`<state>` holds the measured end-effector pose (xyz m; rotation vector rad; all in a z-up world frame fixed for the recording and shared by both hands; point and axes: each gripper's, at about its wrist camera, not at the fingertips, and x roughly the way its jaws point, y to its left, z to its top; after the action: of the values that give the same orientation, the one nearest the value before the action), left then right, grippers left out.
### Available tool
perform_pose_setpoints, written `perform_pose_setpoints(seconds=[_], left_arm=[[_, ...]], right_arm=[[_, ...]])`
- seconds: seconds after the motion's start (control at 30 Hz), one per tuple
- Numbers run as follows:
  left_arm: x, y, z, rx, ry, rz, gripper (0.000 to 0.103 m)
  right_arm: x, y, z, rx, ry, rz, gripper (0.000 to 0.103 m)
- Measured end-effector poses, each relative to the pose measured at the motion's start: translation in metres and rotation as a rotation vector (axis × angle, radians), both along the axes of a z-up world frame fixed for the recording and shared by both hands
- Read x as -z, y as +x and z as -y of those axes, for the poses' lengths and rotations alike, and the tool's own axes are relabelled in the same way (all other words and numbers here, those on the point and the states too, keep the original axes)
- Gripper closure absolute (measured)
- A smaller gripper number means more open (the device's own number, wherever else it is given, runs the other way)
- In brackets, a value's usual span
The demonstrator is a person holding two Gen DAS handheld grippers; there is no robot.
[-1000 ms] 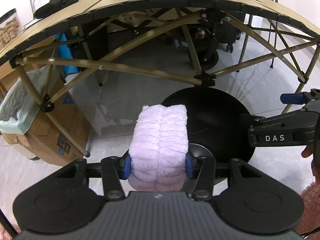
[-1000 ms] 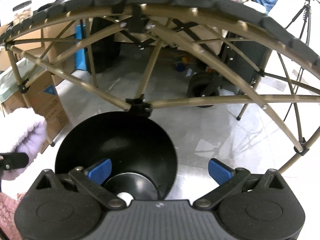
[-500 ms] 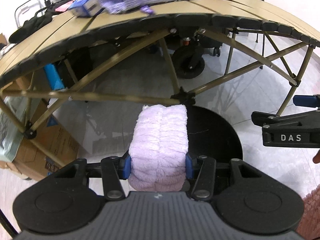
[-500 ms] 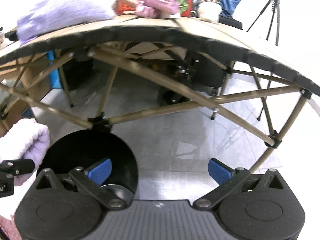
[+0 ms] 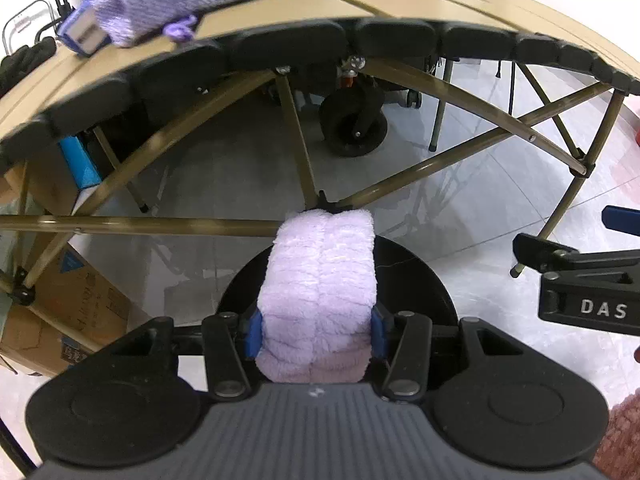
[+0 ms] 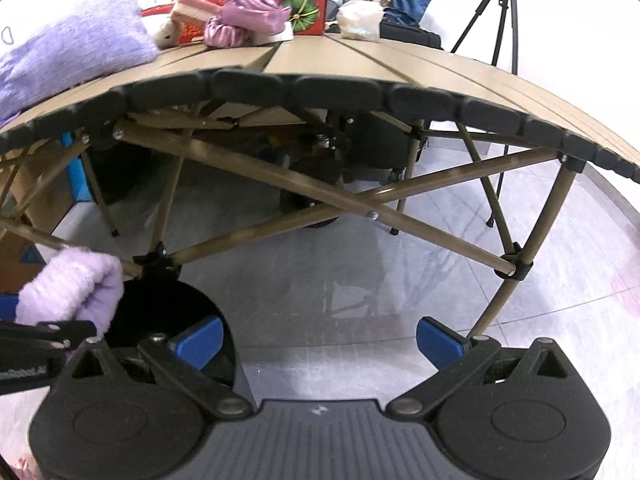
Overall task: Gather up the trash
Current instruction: 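Lower the left gripper over the bin and open it to drop the sock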
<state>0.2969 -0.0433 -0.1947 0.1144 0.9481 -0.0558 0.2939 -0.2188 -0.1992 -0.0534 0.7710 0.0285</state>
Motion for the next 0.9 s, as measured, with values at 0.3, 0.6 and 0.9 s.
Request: perform_pose_setpoints(seconds=[0.3,0.6,0.9], left_arm=[[0.012,0.013,0.015,0.002,-0.013,-0.046,0.053],[0.015,0.018,0.016,-0.02,-0.002,-0.059,0.024],[0.022,0.025,0.001,-0.112,-0.029,-0.152,0.0]], right_arm=[[-0.003,0.002,0.011,0.06,0.022,0.022,0.0],[-0.002,0.003,0.015,0.069,0.031,0.013,0.0],[0.0,0.003,0.013,0.064,0.029,0.005,0.0]])
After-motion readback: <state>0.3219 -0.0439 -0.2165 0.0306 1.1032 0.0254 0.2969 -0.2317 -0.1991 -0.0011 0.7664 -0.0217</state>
